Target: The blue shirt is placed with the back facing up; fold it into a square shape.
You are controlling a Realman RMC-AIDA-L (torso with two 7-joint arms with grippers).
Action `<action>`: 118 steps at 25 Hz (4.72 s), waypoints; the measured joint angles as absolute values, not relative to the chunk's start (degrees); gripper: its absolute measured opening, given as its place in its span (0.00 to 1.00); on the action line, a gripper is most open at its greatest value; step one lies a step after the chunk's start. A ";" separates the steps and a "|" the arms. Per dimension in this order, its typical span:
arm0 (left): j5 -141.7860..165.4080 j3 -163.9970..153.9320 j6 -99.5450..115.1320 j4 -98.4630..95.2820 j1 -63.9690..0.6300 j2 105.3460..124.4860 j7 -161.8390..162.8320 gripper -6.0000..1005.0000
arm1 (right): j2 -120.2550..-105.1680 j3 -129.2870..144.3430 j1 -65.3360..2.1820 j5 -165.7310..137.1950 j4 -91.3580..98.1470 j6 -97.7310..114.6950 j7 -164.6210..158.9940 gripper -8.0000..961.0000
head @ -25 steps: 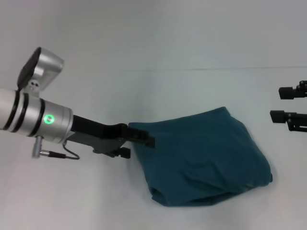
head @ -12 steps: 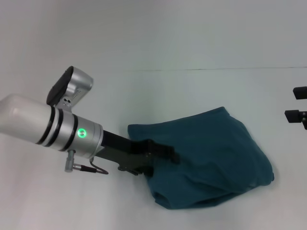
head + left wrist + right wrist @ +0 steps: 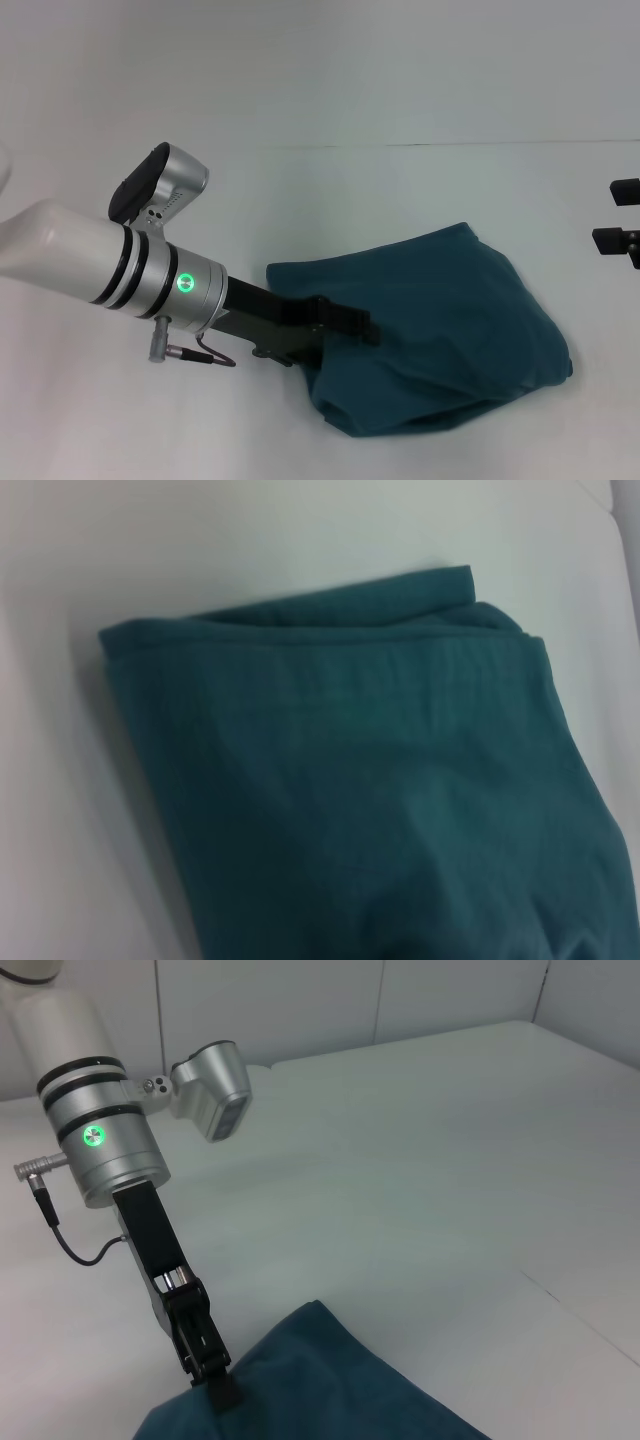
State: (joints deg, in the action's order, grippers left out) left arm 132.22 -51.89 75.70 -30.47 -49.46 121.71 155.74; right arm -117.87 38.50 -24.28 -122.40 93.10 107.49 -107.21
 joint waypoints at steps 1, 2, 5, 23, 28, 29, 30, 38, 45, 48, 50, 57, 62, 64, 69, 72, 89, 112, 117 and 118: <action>132.22 -51.97 75.61 -30.52 -49.46 121.74 155.72 0.83 | -117.89 38.49 -24.31 -122.40 93.11 107.48 -107.21 0.62; 132.24 -52.01 75.36 -30.57 -49.34 121.74 155.61 0.83 | -117.91 38.49 -24.40 -122.38 93.12 107.49 -107.22 0.62; 132.25 -52.22 75.07 -30.68 -49.08 121.70 155.39 0.83 | -117.91 38.49 -24.50 -122.36 93.13 107.43 -107.22 0.62; 132.28 -56.24 73.87 -31.46 -49.68 122.21 153.19 0.35 | -118.08 38.61 -24.54 -122.52 92.91 105.87 -106.81 0.62; 132.28 -56.85 73.44 -31.77 -49.84 120.57 151.60 0.21 | -118.26 38.98 -24.26 -122.52 92.90 105.36 -106.73 0.62; 132.28 -56.86 73.37 -32.10 -49.85 120.13 151.37 0.19 | -118.29 38.99 -24.26 -122.53 92.90 105.36 -106.72 0.62; 132.30 -56.86 73.34 -32.44 -49.88 119.77 151.20 0.18 | -118.33 39.00 -24.30 -122.55 92.90 105.35 -106.72 0.63; 136.92 -55.33 72.37 -34.34 -50.19 116.73 150.44 0.11 | -118.79 39.53 -24.77 -122.68 92.99 105.68 -107.08 0.63; 142.16 -49.58 73.41 -35.49 -49.55 115.24 148.61 0.09 | -119.09 40.05 -24.78 -122.78 93.08 105.79 -107.27 0.63; 142.49 -47.95 74.91 -35.57 -49.25 115.15 147.05 0.10 | -119.24 40.12 -24.86 -122.79 93.14 105.72 -107.52 0.63; 143.13 -47.93 75.57 -35.70 -49.24 115.15 146.43 0.11 | -119.26 40.35 -25.00 -122.79 93.16 105.63 -107.82 0.63; 143.52 -47.20 76.97 -35.82 -49.20 116.30 146.00 0.16 | -119.37 40.79 -25.89 -124.10 93.17 105.52 -108.60 0.63; 143.53 -47.85 79.36 -36.61 -50.95 118.69 145.03 0.19 | -119.43 40.92 -26.13 -124.18 93.17 105.52 -108.88 0.63; 143.61 -48.25 79.43 -37.99 -51.01 119.77 144.72 0.20 | -119.47 41.16 -26.12 -124.19 93.17 105.49 -109.09 0.63; 143.45 -48.63 79.38 -41.80 -49.97 121.07 143.86 0.23 | -119.48 41.16 -25.74 -124.27 93.04 105.38 -109.40 0.63; 142.80 -48.29 80.28 -46.05 -47.55 121.16 141.94 0.31 | -119.59 40.45 -25.50 -124.28 92.79 105.36 -109.42 0.63; 130.02 -30.87 107.61 -55.48 -32.19 119.60 102.09 0.87 | -120.07 42.06 -21.37 -123.74 88.02 113.29 -103.70 0.63; 134.30 -27.23 117.17 -53.45 -27.55 119.02 90.12 0.86 | -119.97 43.87 -14.99 -122.61 73.23 112.64 -86.18 0.97; 134.34 -28.07 117.22 -53.36 -27.51 119.36 90.22 0.86 | -119.97 43.92 -15.11 -122.61 72.37 112.13 -85.31 0.97; 134.30 -28.09 117.23 -53.35 -27.49 119.41 90.24 0.86 | -119.97 43.86 -15.14 -122.61 72.33 112.09 -85.25 0.97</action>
